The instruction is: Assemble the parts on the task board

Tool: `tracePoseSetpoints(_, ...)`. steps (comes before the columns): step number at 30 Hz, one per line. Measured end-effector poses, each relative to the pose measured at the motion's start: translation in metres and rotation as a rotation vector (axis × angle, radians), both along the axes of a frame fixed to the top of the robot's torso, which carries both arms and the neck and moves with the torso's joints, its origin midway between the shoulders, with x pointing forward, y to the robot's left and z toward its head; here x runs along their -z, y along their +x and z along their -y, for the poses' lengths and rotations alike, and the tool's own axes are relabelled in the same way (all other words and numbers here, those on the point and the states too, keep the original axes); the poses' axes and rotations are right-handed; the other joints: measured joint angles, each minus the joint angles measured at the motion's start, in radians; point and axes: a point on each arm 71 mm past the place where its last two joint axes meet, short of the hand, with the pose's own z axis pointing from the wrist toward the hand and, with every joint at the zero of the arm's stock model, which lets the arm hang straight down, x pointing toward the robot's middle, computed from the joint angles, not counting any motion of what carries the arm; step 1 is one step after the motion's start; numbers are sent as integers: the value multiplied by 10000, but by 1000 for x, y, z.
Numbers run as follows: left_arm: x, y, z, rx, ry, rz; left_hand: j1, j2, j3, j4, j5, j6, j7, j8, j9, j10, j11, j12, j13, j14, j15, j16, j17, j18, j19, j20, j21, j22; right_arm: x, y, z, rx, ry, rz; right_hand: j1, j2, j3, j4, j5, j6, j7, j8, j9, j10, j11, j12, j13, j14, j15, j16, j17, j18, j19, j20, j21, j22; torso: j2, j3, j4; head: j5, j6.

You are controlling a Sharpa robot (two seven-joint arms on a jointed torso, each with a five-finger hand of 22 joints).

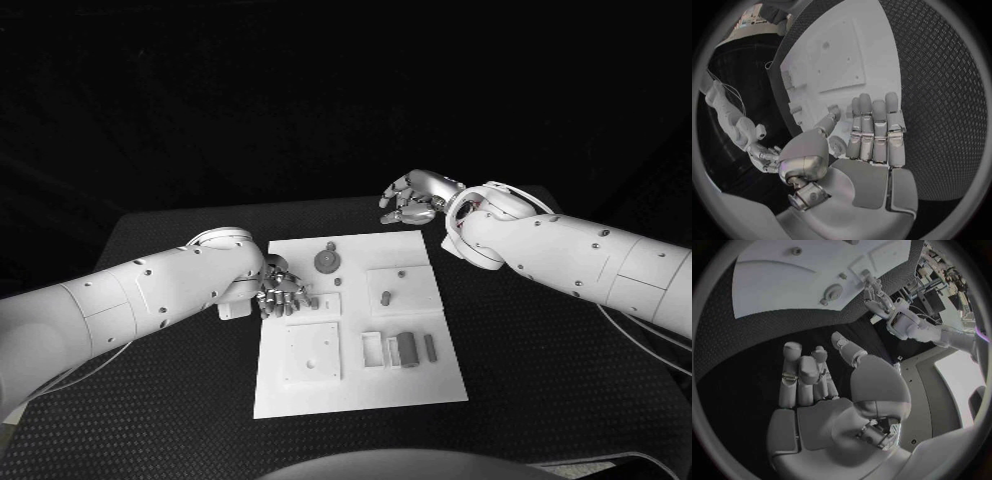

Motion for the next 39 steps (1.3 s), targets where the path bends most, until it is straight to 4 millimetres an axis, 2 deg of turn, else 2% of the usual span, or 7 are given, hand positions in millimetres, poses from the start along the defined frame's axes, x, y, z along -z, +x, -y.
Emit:
tracePoseSetpoints(6,0,0,-1,-52,-10,40,-117,-40,-155,48,0,95,-95,1,51,89,-88,67,41,71,-71,107,30,-1,66,-66,109,0,0,0,0,3,-3,-6,0,0,0,0,0,1,-1,0,0,0,0,0,0,0,0,0,0,0,0,0,0,0,0,-2,0,-7,-1)
tracePoseSetpoints(20,1,0,-3,-196,-77,226,-117,-39,-233,14,0,132,-132,53,90,161,-90,113,65,106,-106,146,40,0,102,-101,114,7,2,0,0,5,-7,-34,0,0,0,0,0,-1,1,0,0,0,0,-1,1,0,0,0,0,0,42,-11,0,0,-1,0,-5,-13,-7)
tracePoseSetpoints(29,-1,0,-16,-540,-193,492,-55,-92,-295,-88,0,127,-132,40,97,161,-90,113,73,106,-106,146,39,0,102,-101,154,6,2,0,1,20,-15,-45,0,0,0,0,0,-17,18,0,0,0,0,-1,1,0,0,0,0,1,41,-11,0,0,-6,2,1,-33,23)
tracePoseSetpoints(32,-10,3,-17,-767,-663,881,202,30,-186,-237,0,127,-132,40,108,161,-90,113,72,106,-106,145,23,0,102,-100,154,5,2,0,1,28,-19,-48,0,0,0,0,0,-17,17,0,0,1,0,-1,1,0,0,0,0,-1,41,-10,0,0,-11,5,1,-37,43)
tracePoseSetpoints(35,-18,6,-14,-969,-1314,1306,708,29,-94,-509,0,-112,17,-80,68,-11,17,112,52,-6,-68,76,-59,0,21,-67,135,5,3,0,3,65,-34,-51,0,0,0,0,0,-17,17,0,0,0,0,-1,2,0,0,0,0,0,41,-9,0,0,-10,8,1,-52,79)
tracePoseSetpoints(39,-27,8,-10,-1249,-2493,1985,1753,-209,-25,-578,0,-520,262,-423,-254,-389,239,-83,-60,-331,113,-155,-214,-1,-310,92,-132,4,3,1,4,100,-49,-57,0,0,0,0,0,-16,16,0,0,0,0,-1,2,0,0,0,0,0,40,-9,0,0,-8,0,1,-63,107)
